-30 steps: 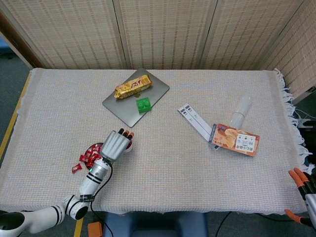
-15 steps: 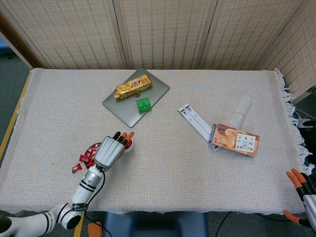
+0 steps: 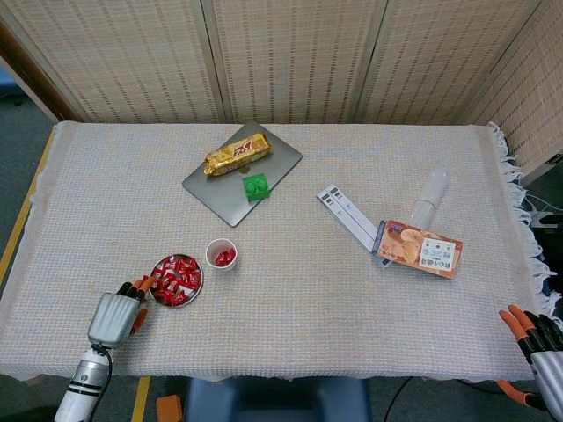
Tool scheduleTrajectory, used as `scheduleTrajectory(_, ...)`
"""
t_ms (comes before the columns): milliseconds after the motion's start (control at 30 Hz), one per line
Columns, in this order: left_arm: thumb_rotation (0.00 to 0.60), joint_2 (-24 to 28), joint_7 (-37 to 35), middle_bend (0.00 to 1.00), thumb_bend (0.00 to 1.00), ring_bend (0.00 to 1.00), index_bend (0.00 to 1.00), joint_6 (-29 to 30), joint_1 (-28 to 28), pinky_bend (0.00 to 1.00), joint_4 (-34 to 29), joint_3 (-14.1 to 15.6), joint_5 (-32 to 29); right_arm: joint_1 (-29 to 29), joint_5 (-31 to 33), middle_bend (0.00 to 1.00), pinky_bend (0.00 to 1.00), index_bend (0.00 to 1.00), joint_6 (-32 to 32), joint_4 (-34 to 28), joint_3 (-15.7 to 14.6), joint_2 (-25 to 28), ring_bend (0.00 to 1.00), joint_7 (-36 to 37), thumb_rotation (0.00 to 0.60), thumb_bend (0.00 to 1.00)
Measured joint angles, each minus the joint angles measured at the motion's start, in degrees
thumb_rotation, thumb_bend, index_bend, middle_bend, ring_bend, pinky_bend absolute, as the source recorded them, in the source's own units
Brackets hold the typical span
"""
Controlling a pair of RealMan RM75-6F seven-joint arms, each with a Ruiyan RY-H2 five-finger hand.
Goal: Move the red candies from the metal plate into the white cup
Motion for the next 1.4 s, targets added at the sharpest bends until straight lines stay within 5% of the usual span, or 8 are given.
scheduleTrajectory(900,0.6,-12.86,-3.13,0.57,0.41,0.55,0.52,0.18,1.91,1.0,27.04,-2.49,2.43,0.21,-0.35,0.0,0.0,0.0,-0.18,-0.31,-0.37,-0.17,0.0,-0.88,0.6,0.04)
scheduleTrajectory(1133,0.6,-11.22,-3.97,0.59,0.42,0.57,0.54,3.21,1.13,1.0,23.59,-3.74,3.94,0.34,0.18,0.0,0.0,0.0,-0.45,-0.42,-0.19,-0.17,0.0,-0.87,0.6,0.04)
scheduleTrajectory(1400,0.6,-6.7,1.4,0.58,0.42,0.57,0.54,2.66,-5.5,1.0,7.5,-7.61,6.87,0.95,1.92,0.0,0.0,0.0,-1.79,-0.78,0.39,-0.25,0.0,-1.27,0.6,0.04)
